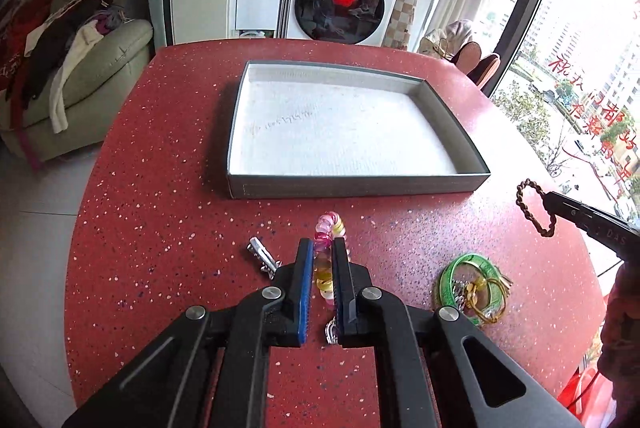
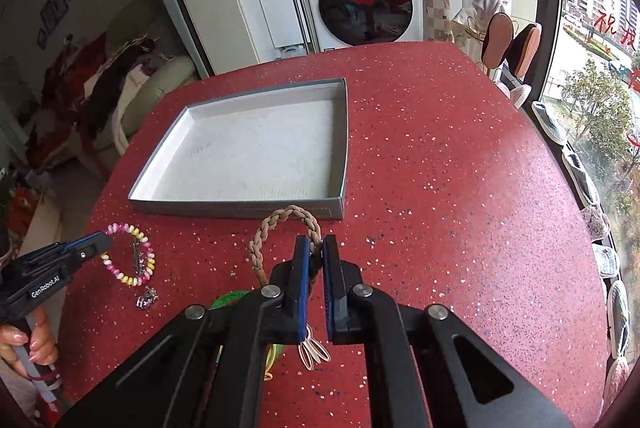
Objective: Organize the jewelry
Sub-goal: 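Grasp the pink-and-yellow beaded bracelet with the left tool while the right tool grasps the braided brown bracelet, then carry both bracelets into the white tray and open both tools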
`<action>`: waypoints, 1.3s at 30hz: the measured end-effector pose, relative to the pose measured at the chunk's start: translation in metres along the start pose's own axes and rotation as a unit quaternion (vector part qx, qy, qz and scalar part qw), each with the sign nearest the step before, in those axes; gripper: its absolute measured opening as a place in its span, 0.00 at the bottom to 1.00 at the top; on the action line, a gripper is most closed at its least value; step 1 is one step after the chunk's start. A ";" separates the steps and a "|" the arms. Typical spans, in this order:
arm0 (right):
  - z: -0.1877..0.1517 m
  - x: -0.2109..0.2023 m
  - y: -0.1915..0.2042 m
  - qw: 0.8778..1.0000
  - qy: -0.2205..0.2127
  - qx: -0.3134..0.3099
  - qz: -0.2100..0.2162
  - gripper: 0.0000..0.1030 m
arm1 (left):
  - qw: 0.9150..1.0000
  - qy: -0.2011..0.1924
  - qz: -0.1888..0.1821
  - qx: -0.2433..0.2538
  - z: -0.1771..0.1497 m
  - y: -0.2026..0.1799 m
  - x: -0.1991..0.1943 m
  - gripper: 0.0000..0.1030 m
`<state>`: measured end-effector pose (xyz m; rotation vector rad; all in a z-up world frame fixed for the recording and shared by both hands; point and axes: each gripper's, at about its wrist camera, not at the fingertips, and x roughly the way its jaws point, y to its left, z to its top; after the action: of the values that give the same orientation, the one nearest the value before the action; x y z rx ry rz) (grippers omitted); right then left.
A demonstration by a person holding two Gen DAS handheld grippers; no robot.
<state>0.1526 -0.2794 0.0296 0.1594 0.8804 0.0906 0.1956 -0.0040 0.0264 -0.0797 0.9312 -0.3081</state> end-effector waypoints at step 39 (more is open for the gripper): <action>0.081 0.174 0.021 0.997 0.075 0.007 -0.004 0.08 | 0.984 0.034 0.152 0.089 0.100 -0.014 0.157 0.28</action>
<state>0.3258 -0.2417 -0.0480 0.1632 1.0313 0.0890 0.3600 -0.0706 -0.0332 0.2372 0.9644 -0.1098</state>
